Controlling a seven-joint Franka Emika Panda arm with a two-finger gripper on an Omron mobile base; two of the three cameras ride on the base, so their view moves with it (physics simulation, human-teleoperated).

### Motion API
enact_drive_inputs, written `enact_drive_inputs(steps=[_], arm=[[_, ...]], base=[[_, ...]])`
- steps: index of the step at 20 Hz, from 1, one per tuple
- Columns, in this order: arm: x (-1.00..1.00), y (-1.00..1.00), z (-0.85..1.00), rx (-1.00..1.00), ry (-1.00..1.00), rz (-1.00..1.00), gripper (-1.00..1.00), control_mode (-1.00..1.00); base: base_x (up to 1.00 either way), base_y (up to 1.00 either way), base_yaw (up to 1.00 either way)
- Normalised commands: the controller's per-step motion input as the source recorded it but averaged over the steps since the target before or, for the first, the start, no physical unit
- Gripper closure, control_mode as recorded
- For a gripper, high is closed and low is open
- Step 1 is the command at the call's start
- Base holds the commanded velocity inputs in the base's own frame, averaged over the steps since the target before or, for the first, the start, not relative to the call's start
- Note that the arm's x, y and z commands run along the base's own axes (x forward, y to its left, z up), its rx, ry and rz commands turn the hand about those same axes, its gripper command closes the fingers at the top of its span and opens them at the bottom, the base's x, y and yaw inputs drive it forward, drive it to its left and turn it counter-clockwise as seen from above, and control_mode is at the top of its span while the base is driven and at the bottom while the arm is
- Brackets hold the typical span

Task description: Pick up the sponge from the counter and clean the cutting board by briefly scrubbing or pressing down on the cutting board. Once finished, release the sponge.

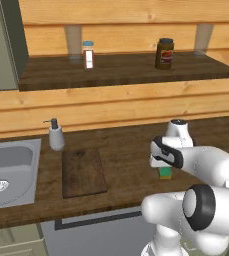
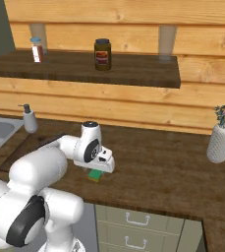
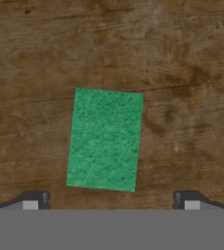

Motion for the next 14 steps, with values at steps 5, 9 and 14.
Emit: enact_drive_inputs(steps=[5, 9, 14], arm=[[0.34, 0.00, -0.17, 0.00, 0.00, 0.00, -1.00, -1.00], [0.16, 0.00, -0.26, 0.00, 0.00, 0.00, -1.00, -1.00], [0.09, 0.00, -0.28, 0.00, 0.00, 0.00, -1.00, -1.00]], base=[[0.00, 0.00, 0.00], [0.00, 0.00, 0.00], [0.00, 0.00, 0.00]])
